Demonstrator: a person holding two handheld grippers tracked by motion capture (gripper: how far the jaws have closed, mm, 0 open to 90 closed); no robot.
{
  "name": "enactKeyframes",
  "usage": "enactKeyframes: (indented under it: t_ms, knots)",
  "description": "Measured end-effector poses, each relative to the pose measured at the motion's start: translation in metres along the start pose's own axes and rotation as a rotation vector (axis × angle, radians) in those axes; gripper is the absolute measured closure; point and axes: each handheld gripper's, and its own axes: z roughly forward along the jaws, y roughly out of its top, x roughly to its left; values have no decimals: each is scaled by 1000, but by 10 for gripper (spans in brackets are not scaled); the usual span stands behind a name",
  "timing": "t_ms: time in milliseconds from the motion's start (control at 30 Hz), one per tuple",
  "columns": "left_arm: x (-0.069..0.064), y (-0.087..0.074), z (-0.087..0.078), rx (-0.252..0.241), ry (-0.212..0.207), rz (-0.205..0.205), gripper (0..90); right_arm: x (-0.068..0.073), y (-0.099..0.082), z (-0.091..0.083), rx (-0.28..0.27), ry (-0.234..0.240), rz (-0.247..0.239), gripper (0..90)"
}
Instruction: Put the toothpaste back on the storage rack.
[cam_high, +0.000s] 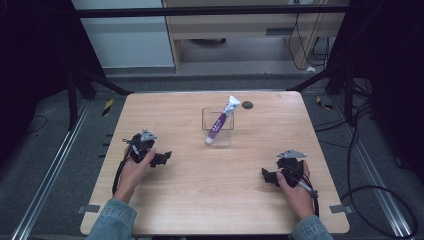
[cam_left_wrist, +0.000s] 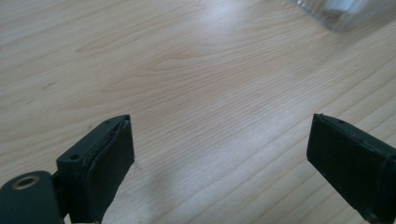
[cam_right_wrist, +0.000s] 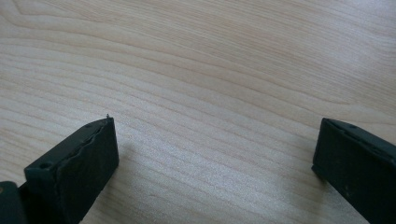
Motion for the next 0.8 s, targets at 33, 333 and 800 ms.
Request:
enactKeyframes:
  t_ms: [33, 333, 800]
  knots:
    - [2, -1, 0, 7, 6, -5, 70, 0, 0, 0, 0, 0, 0, 4]
    - [13, -8, 0, 32, 36, -31, 75, 0, 0, 0, 0, 0, -1, 4]
    - [30, -20, 11, 50, 61, -54, 75, 0, 0, 0, 0, -1, 0, 4]
